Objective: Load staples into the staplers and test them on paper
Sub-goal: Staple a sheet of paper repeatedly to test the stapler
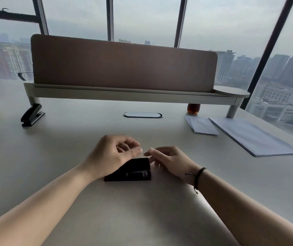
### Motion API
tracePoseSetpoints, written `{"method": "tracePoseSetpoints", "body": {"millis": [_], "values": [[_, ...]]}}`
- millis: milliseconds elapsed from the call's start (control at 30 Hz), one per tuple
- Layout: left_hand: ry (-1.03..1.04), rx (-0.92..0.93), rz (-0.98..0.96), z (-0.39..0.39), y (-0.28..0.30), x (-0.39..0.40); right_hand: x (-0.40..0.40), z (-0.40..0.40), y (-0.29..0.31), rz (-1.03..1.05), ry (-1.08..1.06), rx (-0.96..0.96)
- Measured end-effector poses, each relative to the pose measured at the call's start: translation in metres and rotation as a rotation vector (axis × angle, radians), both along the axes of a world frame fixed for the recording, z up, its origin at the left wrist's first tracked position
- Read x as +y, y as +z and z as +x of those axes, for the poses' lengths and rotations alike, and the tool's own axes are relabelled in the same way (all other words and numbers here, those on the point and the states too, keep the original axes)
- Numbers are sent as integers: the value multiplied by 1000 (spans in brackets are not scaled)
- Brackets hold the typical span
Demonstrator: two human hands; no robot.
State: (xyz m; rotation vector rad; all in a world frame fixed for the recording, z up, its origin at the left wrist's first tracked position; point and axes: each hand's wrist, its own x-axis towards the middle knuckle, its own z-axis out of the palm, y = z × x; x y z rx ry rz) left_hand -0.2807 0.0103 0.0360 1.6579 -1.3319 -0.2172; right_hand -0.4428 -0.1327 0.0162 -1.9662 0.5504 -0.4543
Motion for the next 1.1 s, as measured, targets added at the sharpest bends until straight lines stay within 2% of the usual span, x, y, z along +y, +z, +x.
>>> {"method": "tracePoseSetpoints", "body": {"millis": [100,167,267,433,667,800,1100], "values": [[27,-50,54,-8,20,-30,-17,-11,0,84,-78,-57],[14,-17,106,-16,31,-61,-41,-25,1,-8,-176,-47],[-41,173,158,-31,39,-120,-94,-50,4,-290,-379,53],[-47,474,338,-60,32,-218,-179,-77,8,-444,-662,283],[68,603,390,-81,7,-315,-229,-67,-17,-578,-606,484],[97,696,376,-83,1,-341,-235,-67,-23,-642,-588,486],[206,590,318,-83,-17,-367,-235,-68,-23,-637,-585,473]]}}
